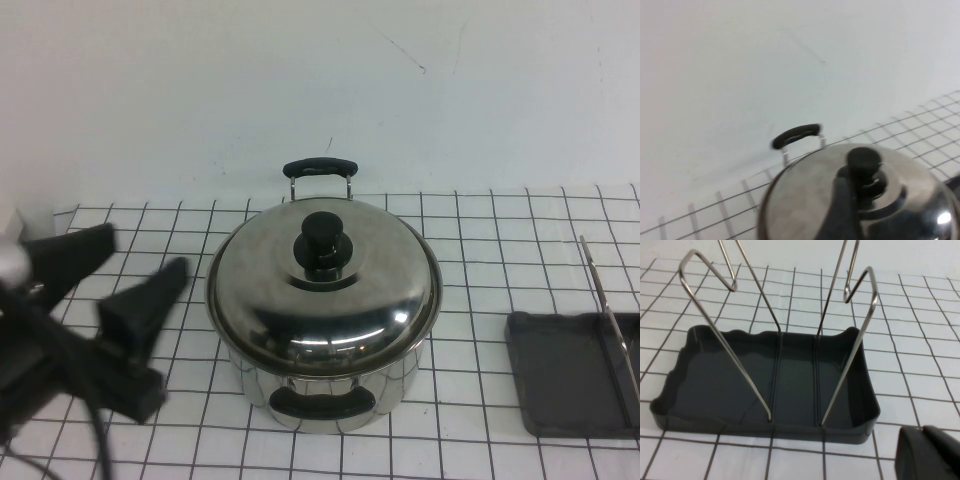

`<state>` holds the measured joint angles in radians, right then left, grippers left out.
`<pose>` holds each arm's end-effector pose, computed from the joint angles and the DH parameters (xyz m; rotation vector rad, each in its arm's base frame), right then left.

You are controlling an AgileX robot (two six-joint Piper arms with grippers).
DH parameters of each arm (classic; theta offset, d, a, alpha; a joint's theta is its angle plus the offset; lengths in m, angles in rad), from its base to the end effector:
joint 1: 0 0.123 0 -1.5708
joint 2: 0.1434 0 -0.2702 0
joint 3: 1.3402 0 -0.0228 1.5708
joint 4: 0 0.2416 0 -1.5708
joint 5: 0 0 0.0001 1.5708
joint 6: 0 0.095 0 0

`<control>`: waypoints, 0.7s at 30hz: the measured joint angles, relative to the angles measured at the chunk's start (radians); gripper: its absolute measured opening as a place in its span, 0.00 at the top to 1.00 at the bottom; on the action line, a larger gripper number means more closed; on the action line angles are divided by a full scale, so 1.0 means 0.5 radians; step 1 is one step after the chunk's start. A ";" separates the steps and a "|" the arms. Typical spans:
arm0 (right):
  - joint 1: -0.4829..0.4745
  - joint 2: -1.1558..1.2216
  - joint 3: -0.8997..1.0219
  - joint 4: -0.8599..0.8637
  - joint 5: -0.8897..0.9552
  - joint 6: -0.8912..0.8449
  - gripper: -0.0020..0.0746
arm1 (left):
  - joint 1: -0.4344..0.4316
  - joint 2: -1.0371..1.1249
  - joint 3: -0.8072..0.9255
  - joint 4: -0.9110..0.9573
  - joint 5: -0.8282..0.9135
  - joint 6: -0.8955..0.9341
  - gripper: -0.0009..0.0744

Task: Put pot lid on rack
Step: Open the pot

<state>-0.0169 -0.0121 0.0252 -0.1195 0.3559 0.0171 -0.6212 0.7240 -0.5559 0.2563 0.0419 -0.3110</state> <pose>0.0625 -0.0050 0.1727 -0.0433 1.8511 -0.1164 0.1325 -0.0935 0.3207 0.4719 1.6508 -0.4956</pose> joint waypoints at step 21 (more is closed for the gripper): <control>0.000 0.000 0.000 0.000 0.003 0.000 0.98 | -0.127 1.478 -0.344 -0.240 -1.187 0.097 0.17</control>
<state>-0.0169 -0.0121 0.0252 -0.1195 0.3575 0.0171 -0.6847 1.4628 -0.7280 0.1364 -0.5518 -0.2627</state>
